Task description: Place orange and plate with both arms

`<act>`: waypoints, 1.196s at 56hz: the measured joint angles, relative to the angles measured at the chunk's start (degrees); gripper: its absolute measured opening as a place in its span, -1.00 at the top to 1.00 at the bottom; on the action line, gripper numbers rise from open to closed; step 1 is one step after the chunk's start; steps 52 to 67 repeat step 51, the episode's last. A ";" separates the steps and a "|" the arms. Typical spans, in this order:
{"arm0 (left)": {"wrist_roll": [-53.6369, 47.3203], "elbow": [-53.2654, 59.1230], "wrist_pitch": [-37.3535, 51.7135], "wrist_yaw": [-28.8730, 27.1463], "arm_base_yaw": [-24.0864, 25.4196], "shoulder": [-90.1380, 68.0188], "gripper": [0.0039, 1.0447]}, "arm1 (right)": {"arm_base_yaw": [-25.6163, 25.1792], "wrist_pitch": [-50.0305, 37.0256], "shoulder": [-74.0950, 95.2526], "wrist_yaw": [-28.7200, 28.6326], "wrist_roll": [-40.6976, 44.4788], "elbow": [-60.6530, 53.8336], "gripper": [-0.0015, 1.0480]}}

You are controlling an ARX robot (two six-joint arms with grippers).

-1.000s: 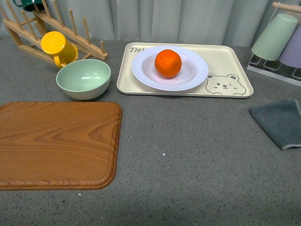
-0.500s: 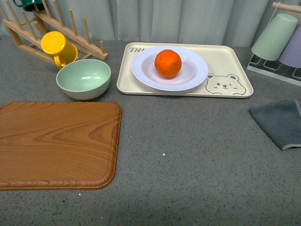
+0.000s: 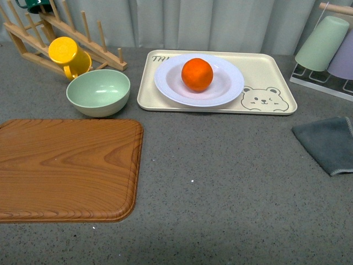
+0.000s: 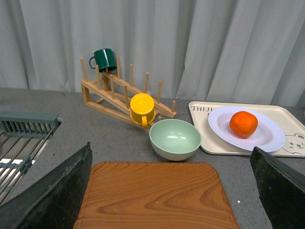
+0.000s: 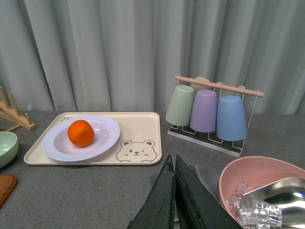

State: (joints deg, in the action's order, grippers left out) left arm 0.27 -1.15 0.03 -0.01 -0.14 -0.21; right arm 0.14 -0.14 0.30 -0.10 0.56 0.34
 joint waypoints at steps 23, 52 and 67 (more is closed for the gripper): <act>0.00 0.00 0.00 0.00 0.00 0.00 -0.88 | 0.00 0.02 -0.04 0.00 0.02 0.00 -0.11; 0.00 0.00 0.00 0.00 0.00 0.00 -0.88 | 0.00 0.02 -0.04 0.00 -0.02 0.00 -0.83; 0.00 0.00 0.00 0.00 0.00 0.00 -0.88 | 0.00 0.02 -0.04 0.00 -0.02 0.00 -0.83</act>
